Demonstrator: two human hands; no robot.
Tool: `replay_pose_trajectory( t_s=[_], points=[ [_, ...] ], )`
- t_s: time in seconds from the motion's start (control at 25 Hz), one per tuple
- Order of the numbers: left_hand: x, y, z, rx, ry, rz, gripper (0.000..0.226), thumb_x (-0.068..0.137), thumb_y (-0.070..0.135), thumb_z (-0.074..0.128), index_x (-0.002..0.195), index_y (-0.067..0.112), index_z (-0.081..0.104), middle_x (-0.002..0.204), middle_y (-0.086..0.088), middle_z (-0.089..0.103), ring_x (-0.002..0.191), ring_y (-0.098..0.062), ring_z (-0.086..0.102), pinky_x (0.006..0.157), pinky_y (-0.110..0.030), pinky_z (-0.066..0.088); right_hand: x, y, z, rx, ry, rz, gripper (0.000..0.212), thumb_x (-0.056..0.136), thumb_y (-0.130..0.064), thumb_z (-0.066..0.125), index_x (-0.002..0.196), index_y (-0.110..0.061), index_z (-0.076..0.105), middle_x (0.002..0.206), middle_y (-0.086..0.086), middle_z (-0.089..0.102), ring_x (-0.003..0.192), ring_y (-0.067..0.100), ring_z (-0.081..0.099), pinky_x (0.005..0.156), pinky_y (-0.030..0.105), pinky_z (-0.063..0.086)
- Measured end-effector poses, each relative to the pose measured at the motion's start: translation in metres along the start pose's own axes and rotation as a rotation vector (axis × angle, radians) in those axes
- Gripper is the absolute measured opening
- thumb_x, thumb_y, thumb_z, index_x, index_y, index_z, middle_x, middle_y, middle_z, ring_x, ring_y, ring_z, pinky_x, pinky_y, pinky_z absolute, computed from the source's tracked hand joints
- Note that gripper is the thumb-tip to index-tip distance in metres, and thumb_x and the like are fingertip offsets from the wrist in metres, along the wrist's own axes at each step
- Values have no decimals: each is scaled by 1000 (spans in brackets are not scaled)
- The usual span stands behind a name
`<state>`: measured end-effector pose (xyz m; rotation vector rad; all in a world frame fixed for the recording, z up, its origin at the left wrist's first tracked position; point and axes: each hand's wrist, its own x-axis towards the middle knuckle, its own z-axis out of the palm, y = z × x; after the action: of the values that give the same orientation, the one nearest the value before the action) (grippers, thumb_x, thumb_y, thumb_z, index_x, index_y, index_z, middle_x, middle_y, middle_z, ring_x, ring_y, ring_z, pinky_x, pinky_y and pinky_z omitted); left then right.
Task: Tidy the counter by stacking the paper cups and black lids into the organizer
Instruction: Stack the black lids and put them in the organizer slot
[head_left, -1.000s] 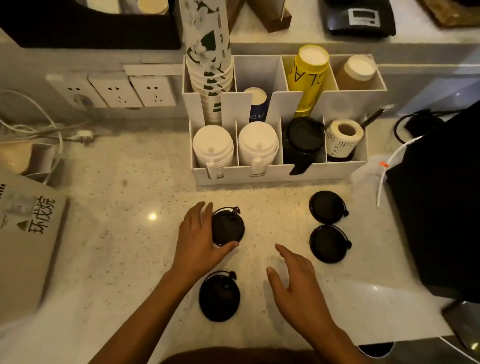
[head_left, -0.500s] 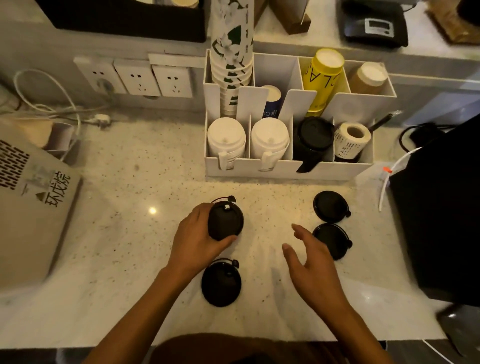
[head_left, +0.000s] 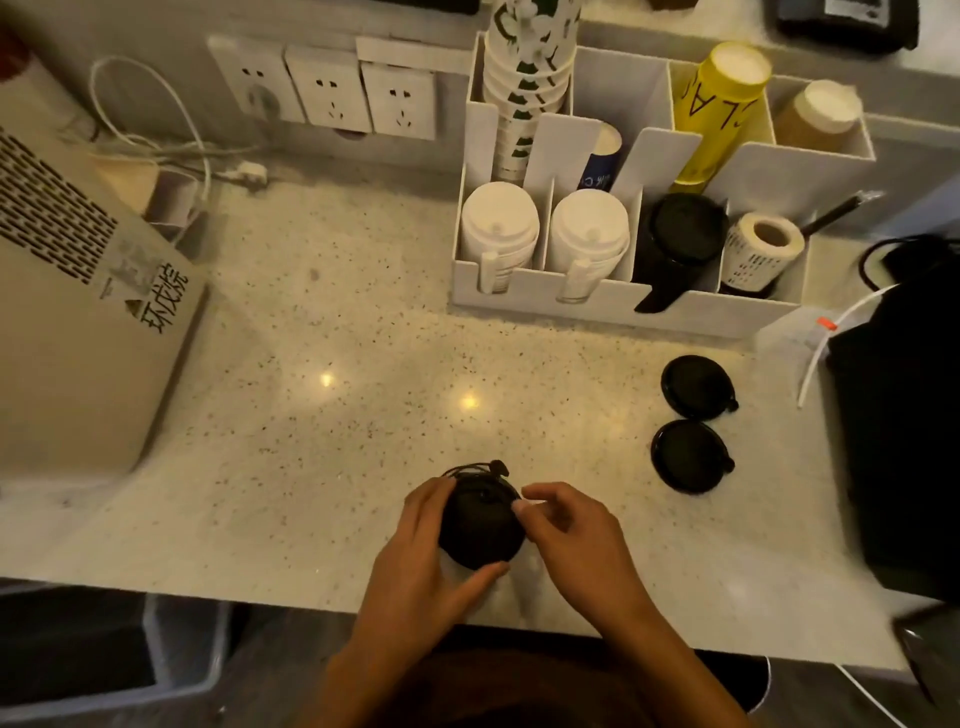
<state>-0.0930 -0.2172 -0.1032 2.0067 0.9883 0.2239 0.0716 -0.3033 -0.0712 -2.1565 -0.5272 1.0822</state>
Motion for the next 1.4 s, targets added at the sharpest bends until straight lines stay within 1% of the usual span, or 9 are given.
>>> replay_pose_trajectory(
  t_s=[0.12, 0.24, 0.44, 0.6, 0.72, 0.84, 1.08, 1.28, 1.4],
  points=[
    [-13, -2, 8, 12, -17, -8, 93, 73, 59, 78, 149, 28, 33, 152, 7, 39, 131, -1, 39, 102, -2, 26, -4, 13, 1, -20, -34, -1, 13, 92, -37, 65, 101, -32, 73, 90, -16, 73, 83, -6, 67, 73, 10, 49],
    [-15, -5, 11, 71, -28, -16, 95, 74, 55, 80, 151, 21, 36, 154, 1, 42, 136, -11, 42, 111, -22, 33, -7, 20, 3, -27, -45, 10, 10, 88, -40, 69, 98, -40, 71, 86, -18, 74, 84, -11, 65, 66, 5, 47],
    [-4, -11, 10, 206, -34, 49, 91, 76, 57, 73, 148, 11, 43, 151, -9, 48, 138, -25, 45, 113, -40, 38, -1, 30, 13, -10, -25, 24, 8, 88, -39, 70, 92, -45, 67, 85, -13, 74, 78, 0, 70, 74, 20, 56],
    [13, -19, 9, 296, -88, 88, 93, 77, 56, 75, 151, 11, 40, 156, -7, 43, 145, -27, 38, 117, -47, 35, 11, 36, 23, -5, 15, 45, 8, 88, -37, 70, 95, -39, 66, 84, -14, 72, 80, -6, 67, 75, 21, 58],
    [22, -26, 7, 327, -105, 85, 95, 75, 57, 76, 150, 11, 40, 156, -7, 43, 145, -28, 37, 118, -46, 32, 19, 37, 32, -40, 36, 43, 14, 89, -40, 69, 101, -34, 67, 81, -20, 68, 77, -13, 63, 65, 8, 49],
    [24, -31, 9, 326, -114, 59, 96, 74, 57, 75, 150, 10, 41, 154, -10, 45, 143, -28, 40, 117, -47, 33, 23, 37, 38, -75, 54, 39, 20, 89, -43, 68, 105, -32, 67, 76, -24, 63, 74, -20, 59, 57, 1, 43],
    [25, -38, 15, 255, -147, 72, 98, 79, 59, 69, 156, 20, 22, 161, 9, 17, 150, -9, 10, 123, -34, 13, 25, 41, 41, -176, 70, 44, 24, 91, -45, 63, 109, -30, 67, 76, -21, 62, 73, -7, 60, 62, 7, 41],
    [28, -42, 16, 257, -187, 88, 97, 83, 58, 66, 159, 22, 18, 164, 10, 10, 153, -7, 5, 125, -34, 10, 26, 41, 41, -176, 68, 46, 23, 91, -43, 64, 109, -28, 67, 79, -19, 64, 74, -6, 60, 62, 8, 41],
    [28, -47, 16, 357, -234, 99, 97, 85, 67, 54, 160, 23, 10, 167, 12, 2, 154, -8, -11, 126, -38, -2, 26, 41, 41, -186, 66, 52, 22, 90, -44, 65, 108, -30, 66, 75, -18, 64, 71, -6, 60, 60, 8, 40]
  ],
)
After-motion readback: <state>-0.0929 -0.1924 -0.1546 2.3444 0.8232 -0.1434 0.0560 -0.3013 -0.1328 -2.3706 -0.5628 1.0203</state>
